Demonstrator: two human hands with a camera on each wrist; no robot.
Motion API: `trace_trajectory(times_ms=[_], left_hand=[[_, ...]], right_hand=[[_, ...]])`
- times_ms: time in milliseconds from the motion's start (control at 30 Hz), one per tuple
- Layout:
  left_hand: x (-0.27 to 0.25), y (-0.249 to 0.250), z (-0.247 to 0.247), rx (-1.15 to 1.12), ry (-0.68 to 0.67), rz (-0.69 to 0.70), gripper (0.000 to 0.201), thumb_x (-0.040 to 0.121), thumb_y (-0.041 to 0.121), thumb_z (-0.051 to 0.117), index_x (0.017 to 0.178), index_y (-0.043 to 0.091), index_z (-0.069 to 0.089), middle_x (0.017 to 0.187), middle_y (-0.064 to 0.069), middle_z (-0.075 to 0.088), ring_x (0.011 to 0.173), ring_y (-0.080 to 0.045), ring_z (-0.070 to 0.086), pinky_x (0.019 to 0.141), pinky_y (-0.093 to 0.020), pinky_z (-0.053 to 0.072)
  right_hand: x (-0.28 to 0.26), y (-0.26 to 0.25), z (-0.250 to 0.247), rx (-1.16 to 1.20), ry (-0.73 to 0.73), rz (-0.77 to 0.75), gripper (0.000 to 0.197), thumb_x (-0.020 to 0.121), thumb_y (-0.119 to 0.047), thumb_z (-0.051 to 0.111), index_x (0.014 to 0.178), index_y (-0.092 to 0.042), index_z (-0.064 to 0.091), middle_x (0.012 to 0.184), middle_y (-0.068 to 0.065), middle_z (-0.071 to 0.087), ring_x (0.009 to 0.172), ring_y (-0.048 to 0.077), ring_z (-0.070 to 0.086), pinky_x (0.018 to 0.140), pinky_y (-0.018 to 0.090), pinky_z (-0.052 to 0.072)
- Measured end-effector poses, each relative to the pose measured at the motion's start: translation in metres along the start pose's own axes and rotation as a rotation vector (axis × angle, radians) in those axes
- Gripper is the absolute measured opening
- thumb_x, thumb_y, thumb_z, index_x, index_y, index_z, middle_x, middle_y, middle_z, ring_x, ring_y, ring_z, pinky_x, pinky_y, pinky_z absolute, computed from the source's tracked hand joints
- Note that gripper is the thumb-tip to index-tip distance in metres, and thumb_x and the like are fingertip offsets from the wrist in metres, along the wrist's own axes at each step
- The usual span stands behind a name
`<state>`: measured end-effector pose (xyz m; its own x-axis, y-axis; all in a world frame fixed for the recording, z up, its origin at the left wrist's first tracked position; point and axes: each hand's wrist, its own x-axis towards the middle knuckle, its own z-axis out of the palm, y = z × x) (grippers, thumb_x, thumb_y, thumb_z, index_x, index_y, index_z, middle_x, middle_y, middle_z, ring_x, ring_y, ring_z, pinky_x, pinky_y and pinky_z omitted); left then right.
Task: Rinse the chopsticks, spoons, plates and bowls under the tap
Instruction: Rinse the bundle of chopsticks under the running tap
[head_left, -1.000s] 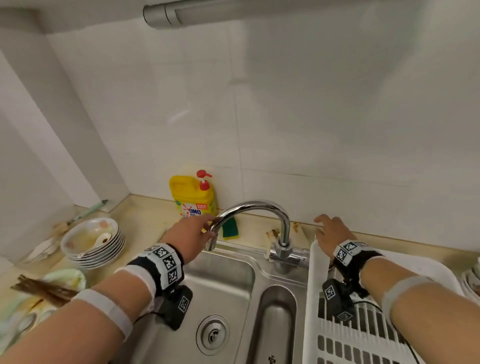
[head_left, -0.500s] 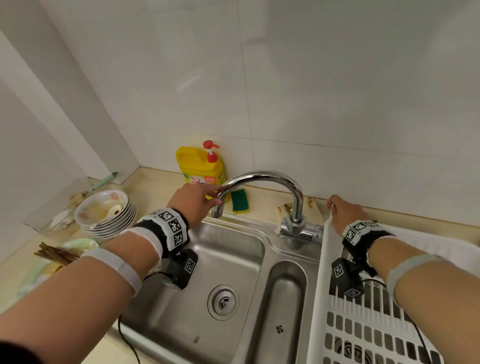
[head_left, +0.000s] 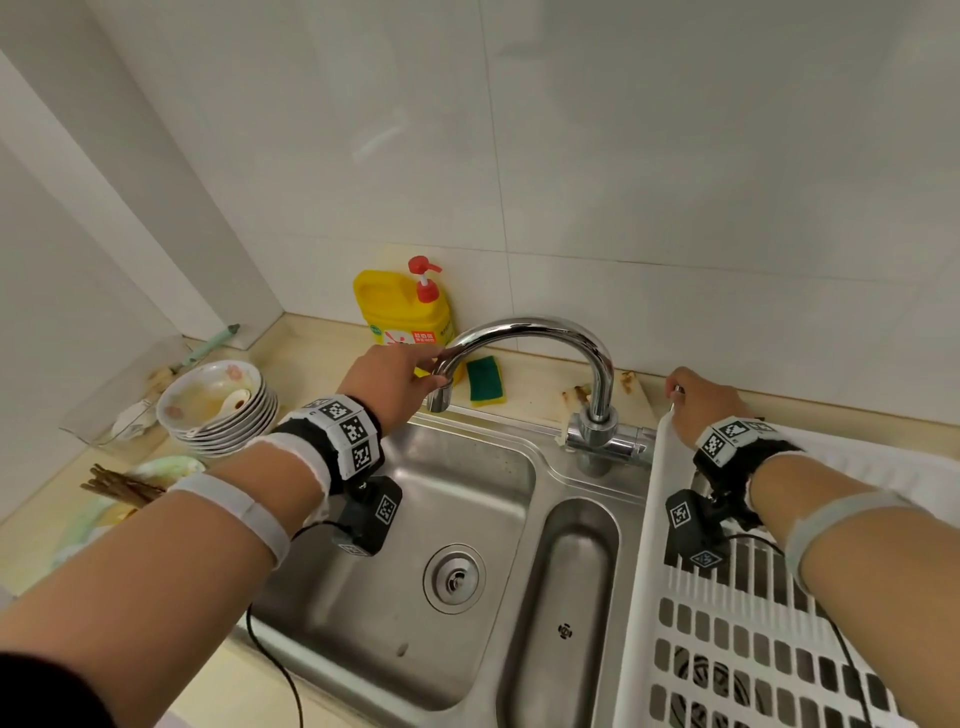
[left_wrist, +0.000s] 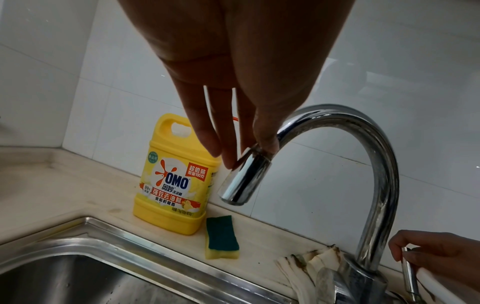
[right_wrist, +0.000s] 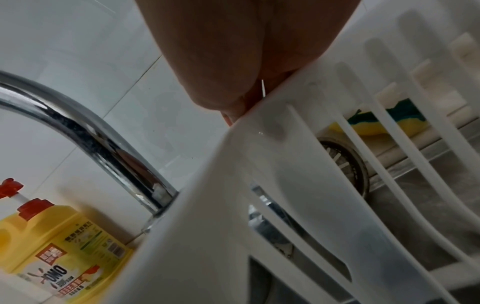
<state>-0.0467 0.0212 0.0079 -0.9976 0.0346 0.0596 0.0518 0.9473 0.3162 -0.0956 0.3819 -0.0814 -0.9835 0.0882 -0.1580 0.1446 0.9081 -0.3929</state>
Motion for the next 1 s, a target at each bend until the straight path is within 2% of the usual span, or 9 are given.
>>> trace_trajectory(times_ms=[100,233,533,633,767,1000], left_hand=[[-0.0018,-0.001,0.0004,0.006,0.004,0.004,0.032,0.098,0.031,0.064,0.13,0.035,0.067,0.116,0.008,0.074,0.097,-0.02,0.067,0.083,-0.028,0.043],[-0.0035,-0.0011,0.0018,0.006,0.01,-0.002,0.03,0.098,0.032,0.064,0.128,0.035,0.068,0.114,0.008,0.074,0.096,-0.02,0.067,0.084,-0.029,0.045],[-0.0047,-0.0021,0.0036,-0.007,0.011,-0.027,0.031,0.098,0.034,0.064,0.128,0.039,0.067,0.112,0.011,0.074,0.092,-0.016,0.067,0.083,-0.029,0.047],[-0.0042,-0.0027,0.0038,-0.011,0.007,-0.029,0.031,0.098,0.034,0.064,0.128,0.039,0.067,0.112,0.012,0.074,0.09,-0.015,0.067,0.082,-0.027,0.045],[-0.0037,-0.003,0.0036,-0.01,0.003,-0.038,0.031,0.097,0.034,0.065,0.128,0.039,0.067,0.113,0.012,0.074,0.09,-0.015,0.066,0.084,-0.029,0.047],[-0.0048,-0.0032,0.004,-0.024,0.007,-0.046,0.031,0.097,0.035,0.065,0.128,0.039,0.067,0.112,0.012,0.074,0.09,-0.014,0.067,0.086,-0.03,0.049]], right_hand=[[-0.0009,-0.0008,-0.0015,0.005,-0.014,0.009,0.017,0.104,-0.011,0.038,0.11,-0.019,0.051,0.08,0.006,0.056,0.071,0.024,0.055,0.067,0.034,0.05],[-0.0024,-0.0034,-0.004,-0.007,-0.029,0.017,0.017,0.105,-0.01,0.037,0.11,-0.017,0.051,0.079,0.006,0.054,0.067,0.021,0.052,0.072,0.037,0.053],[-0.0041,-0.0042,-0.0069,-0.037,-0.067,0.024,0.022,0.1,-0.001,0.038,0.11,-0.017,0.049,0.078,0.006,0.053,0.065,0.02,0.051,0.07,0.038,0.053],[-0.0039,-0.0041,-0.0073,-0.036,-0.075,0.02,0.023,0.099,-0.001,0.04,0.111,-0.017,0.049,0.08,0.005,0.054,0.067,0.02,0.051,0.073,0.039,0.054],[-0.0025,-0.0042,-0.0073,-0.036,-0.081,0.024,0.023,0.097,0.0,0.041,0.109,-0.017,0.049,0.082,0.006,0.055,0.069,0.02,0.052,0.069,0.035,0.051],[-0.001,-0.0052,-0.006,-0.046,-0.079,0.037,0.021,0.098,-0.002,0.043,0.11,-0.018,0.048,0.083,0.006,0.055,0.07,0.02,0.052,0.069,0.035,0.05]])
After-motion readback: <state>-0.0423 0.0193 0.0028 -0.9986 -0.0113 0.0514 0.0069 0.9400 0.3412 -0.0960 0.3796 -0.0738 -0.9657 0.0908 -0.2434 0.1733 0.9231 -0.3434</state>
